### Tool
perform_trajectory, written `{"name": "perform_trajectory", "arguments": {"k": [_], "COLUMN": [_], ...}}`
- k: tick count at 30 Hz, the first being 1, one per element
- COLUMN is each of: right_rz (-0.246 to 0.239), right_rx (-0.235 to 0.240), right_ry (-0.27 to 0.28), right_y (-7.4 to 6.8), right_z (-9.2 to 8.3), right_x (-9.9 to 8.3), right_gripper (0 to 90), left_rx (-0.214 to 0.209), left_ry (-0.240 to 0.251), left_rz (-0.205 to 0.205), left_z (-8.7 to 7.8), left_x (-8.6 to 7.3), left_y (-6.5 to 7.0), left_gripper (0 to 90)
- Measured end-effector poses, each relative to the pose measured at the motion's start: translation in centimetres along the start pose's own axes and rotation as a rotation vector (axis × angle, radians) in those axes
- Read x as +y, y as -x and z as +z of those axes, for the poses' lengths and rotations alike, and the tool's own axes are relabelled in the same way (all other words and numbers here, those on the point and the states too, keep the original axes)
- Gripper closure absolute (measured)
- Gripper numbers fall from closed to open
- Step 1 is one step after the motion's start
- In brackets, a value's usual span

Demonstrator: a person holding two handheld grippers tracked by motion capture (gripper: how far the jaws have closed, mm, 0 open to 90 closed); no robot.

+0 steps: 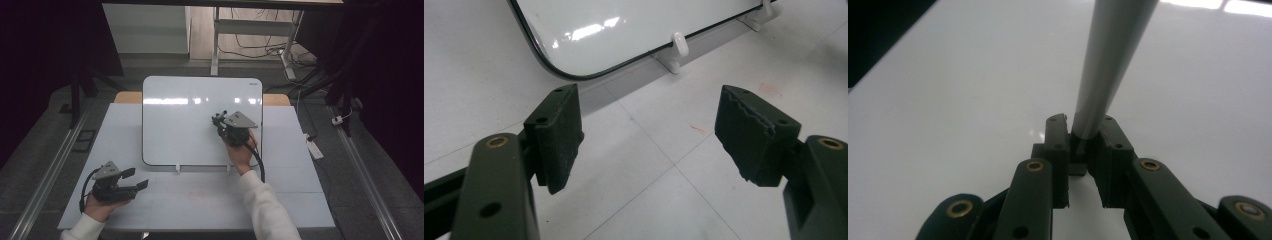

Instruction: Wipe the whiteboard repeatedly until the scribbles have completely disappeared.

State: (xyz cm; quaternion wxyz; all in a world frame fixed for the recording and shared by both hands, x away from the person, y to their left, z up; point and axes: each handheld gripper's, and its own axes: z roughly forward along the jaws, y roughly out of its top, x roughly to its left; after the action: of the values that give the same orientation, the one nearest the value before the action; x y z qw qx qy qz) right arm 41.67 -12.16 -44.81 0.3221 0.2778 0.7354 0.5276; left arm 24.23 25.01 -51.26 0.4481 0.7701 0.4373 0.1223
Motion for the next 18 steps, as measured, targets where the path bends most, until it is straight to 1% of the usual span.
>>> {"name": "perform_trajectory", "arguments": {"k": [1,2,3,4,5,6,7,8,9,10,11,12,14,15,16,17,18], "right_rz": [0.033,0.064,0.073,0.059,0.027,-0.009,-0.031,-0.017,0.025,0.074,0.096,0.080,0.034,0.003,-0.018,-0.009,0.012], "right_rx": [-0.019,-0.025,-0.023,-0.012,0.013,0.026,0.022,0.019,-0.004,-0.016,-0.013,-0.007,0.047,0.056,0.054,0.054,0.040], "right_ry": [0.009,0.015,0.017,0.010,-0.001,-0.012,-0.017,-0.011,0.005,0.018,0.025,0.017,0.005,-0.001,-0.003,0.003,0.013], "right_y": [0.7,1.2,1.2,0.8,0.3,-0.3,-0.5,-0.2,0.4,0.9,0.9,0.5,-1.0,-1.7,-2.1,-1.9,-1.5], "right_z": [-0.3,-0.4,-0.6,-0.5,-0.4,-0.3,-0.3,-0.3,-0.4,-0.5,-0.5,-0.4,0.1,0.3,0.5,0.6,0.5], "right_x": [0.0,-0.1,-0.2,-0.3,-0.4,-0.5,-0.4,-0.4,-0.4,-0.4,-0.4,-0.5,-0.6,-0.6,-0.6,-0.6,-0.6], "right_gripper": [78.3,78.3,78.3,78.3,78.3,78.3,78.3,78.3,78.3,78.3,78.3,78.3,78.3,78.3,78.3,78.3,78.3], "left_rx": [0.000,-0.001,-0.001,-0.001,-0.002,-0.002,0.001,0.002,0.003,0.003,0.003,0.003,0.001,0.001,0.001,0.001,0.002], "left_ry": [0.000,-0.001,-0.002,-0.002,-0.003,-0.004,-0.004,-0.003,-0.002,-0.001,-0.001,-0.002,-0.008,-0.009,-0.008,-0.006,-0.004], "left_rz": [0.001,0.002,0.002,0.001,0.000,0.000,0.001,0.002,0.002,0.001,0.001,-0.002,0.001,0.003,0.005,0.004,0.002], "left_z": [0.0,0.0,0.1,0.1,0.2,0.2,0.1,0.1,0.1,0.0,0.0,0.1,0.2,0.3,0.2,0.2,0.1], "left_x": [0.0,0.0,0.1,0.1,0.1,0.1,0.1,0.1,0.0,0.0,0.0,0.1,0.1,0.1,0.1,0.0,0.0], "left_y": [0.0,0.0,0.0,0.0,0.0,0.0,0.0,0.0,0.1,0.1,0.0,0.0,0.0,0.0,0.0,0.1,0.1], "left_gripper": [27.8,27.8,27.8,27.9,27.8,27.8,27.9,27.8,27.8,27.8,27.8,27.8,27.9,27.8,27.8,27.8,27.8]}}
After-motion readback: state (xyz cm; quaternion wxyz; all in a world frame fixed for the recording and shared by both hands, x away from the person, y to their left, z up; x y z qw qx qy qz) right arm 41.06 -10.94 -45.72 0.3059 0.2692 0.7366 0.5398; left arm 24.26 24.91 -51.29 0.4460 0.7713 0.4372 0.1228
